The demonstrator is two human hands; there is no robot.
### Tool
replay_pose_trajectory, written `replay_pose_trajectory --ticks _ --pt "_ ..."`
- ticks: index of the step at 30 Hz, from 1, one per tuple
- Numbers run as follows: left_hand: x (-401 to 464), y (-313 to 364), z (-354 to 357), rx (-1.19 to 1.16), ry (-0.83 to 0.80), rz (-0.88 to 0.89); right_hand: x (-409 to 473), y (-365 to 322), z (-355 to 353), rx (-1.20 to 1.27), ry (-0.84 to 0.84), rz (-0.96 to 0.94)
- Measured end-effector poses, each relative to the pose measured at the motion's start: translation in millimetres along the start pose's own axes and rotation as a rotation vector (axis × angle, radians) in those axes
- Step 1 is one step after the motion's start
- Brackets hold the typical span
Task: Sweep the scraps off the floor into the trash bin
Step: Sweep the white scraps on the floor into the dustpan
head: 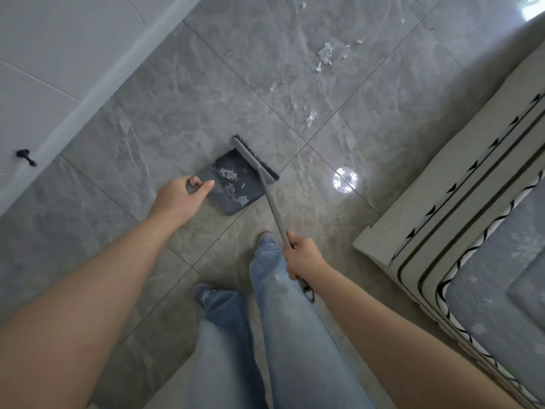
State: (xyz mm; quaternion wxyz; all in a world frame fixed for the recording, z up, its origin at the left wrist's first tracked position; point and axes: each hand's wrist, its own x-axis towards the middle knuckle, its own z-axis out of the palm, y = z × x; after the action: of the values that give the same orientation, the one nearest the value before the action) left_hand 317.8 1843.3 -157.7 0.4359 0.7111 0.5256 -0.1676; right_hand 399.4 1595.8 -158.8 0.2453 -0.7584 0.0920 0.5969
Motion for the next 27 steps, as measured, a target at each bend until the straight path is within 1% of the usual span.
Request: replay_pose_trajectory --ticks 2,4,7,12,16,20,24,27 --pt "2.4 10.1 3.5 0.004 -0.003 0.010 -10.6 1.7 -6.2 0.247 -0.044 0.028" --pt "7.0 20.8 9.3 0.008 -0.010 0.037 -19.3 0.3 -19.1 0.422 -0.080 0.057" --pt "16.1 38.4 15.3 0.016 -0.006 0.065 -25.0 -8.2 -42.3 0.556 -0.068 0.067" --pt "31.9 62.7 26.0 0.006 0.035 0.092 -16.7 -31.5 -82.5 0.526 0.080 -0.004" --pt "38.0 90.7 38.2 -0.054 0.019 0.091 8.9 -54.3 -112.4 0.447 0.240 -0.049" --pt "51.4 121.7 49.0 -0.089 -0.004 0.098 47.6 -77.3 -137.6 0.403 0.347 -0.054" --pt "68.8 136.1 56.9 -0.112 -0.007 0.116 86.7 -96.7 -140.7 0.325 0.390 -0.011" --pt "73.1 145.0 59.8 -0.100 -0.032 0.131 90.3 -103.4 -129.6 0.324 0.330 0.021"
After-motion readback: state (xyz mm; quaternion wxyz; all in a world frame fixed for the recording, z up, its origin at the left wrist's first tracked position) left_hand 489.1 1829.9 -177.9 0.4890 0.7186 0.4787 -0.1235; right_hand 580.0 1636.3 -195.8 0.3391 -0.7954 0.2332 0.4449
